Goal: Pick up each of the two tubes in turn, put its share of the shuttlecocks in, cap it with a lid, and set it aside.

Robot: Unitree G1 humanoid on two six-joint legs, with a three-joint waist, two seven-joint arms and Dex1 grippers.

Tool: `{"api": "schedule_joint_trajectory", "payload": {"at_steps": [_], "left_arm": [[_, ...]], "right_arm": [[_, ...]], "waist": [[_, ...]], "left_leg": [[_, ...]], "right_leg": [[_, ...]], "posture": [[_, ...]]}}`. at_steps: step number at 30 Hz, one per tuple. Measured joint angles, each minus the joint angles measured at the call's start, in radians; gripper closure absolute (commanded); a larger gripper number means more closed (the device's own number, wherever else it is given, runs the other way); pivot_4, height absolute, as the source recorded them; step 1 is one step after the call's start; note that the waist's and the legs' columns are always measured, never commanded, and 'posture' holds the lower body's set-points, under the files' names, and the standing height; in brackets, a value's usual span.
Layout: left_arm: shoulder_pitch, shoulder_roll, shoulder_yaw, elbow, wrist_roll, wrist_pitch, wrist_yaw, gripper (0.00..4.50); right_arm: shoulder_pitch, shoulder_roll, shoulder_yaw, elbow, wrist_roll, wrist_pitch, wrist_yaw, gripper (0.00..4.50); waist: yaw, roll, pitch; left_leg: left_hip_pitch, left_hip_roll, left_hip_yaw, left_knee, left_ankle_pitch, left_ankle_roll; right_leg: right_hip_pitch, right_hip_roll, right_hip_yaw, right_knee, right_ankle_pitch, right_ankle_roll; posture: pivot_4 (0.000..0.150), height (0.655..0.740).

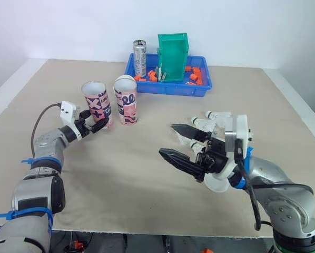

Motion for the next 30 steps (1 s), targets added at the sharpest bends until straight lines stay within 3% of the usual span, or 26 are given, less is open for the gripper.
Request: {"api": "schedule_joint_trajectory", "payload": {"at_steps": [21,22,26,28,30], "left_arm": [[-0.033,-0.061,-0.001,0.028,0.051,0.007,0.107,0.0],[-0.033,-0.061,-0.001,0.028,0.055,0.006,0.113,0.54],[-0.033,-0.061,-0.001,0.028,0.067,-0.011,0.133,1.93],[-0.034,-0.061,-0.001,0.028,0.071,-0.018,0.142,2.28],[-0.034,-0.061,-0.001,0.028,0.075,-0.023,0.147,2.28]], "right_arm": [[0.017,-0.032,0.001,-0.018,0.019,0.0,-0.04,0.03],[0.017,-0.035,0.001,-0.018,0.02,0.0,-0.041,0.0],[0.017,-0.04,-0.001,-0.018,0.028,0.0,-0.042,0.0],[0.017,-0.044,-0.001,-0.018,0.028,0.0,-0.042,0.0],[0.017,-0.045,-0.001,-0.018,0.029,0.0,-0.043,0.0]], "waist": [[0.0,0.0,0.0],[0.0,0.0,0.0],[0.0,0.0,0.0],[0.0,0.0,0.0],[0.0,0.0,0.0]], "left_leg": [[0.0,0.0,-0.001,0.0,0.0,0.0],[0.0,0.0,-0.001,0.0,0.0,0.0],[0.0,0.0,-0.001,0.0,0.0,0.0],[0.0,0.0,-0.001,0.0,0.0,0.0],[0.0,0.0,-0.001,0.0,0.0,0.0]], "right_leg": [[0.0,0.0,0.0,0.0,0.0,0.0],[0.0,0.0,0.0,0.0,0.0,0.0],[0.001,0.0,0.0,0.0,0.0,0.0],[0.001,0.0,0.0,0.0,0.0,0.0],[0.001,0.0,0.0,0.0,0.0,0.0]], "posture": [[0.15,0.7362],[0.15,0.7362],[0.15,0.7362],[0.15,0.7362],[0.15,0.7362]]}}
